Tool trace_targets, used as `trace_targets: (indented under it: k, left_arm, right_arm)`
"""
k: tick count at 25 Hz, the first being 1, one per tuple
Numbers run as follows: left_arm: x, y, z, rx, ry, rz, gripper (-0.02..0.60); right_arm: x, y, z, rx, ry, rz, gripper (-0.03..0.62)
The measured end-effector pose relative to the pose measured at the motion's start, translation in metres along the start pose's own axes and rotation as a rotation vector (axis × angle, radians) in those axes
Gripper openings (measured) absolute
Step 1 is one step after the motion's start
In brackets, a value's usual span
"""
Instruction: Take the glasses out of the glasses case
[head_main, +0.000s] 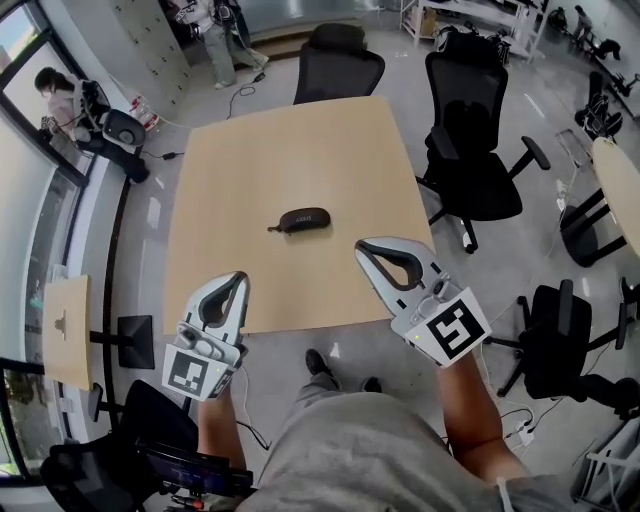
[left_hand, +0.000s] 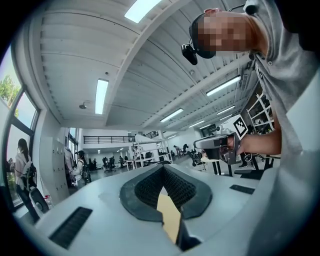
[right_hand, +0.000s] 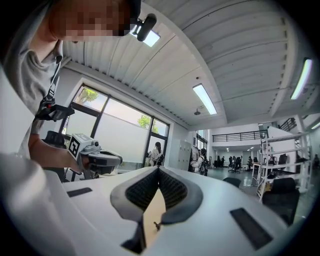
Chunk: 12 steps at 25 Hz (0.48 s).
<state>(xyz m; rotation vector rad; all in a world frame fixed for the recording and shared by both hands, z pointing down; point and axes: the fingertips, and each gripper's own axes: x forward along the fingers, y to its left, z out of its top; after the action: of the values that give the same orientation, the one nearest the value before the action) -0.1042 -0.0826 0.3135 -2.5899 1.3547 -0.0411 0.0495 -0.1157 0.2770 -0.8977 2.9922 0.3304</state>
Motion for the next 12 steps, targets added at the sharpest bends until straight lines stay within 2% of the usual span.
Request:
trace_targets:
  k: [4,7,12]
  left_arm:
    - [0.015,0.039,-0.01,-0.024,-0.051,-0.04,0.006]
    - [0.022,0.059,-0.013,-0.023,-0.09,-0.073,0.005]
    - [0.018,0.102,-0.029,-0.052,-0.113,-0.098,0.005]
  right_arm:
    - [0.032,-0.005,-0.002,-0.023,0.026,-0.039,0.008]
    - [0.047,-0.008,-0.01,-0.046,0.089,-0.073,0.008]
    - [0.084,-0.007,-0.019,-0.056,0.15,-0.112,0.008]
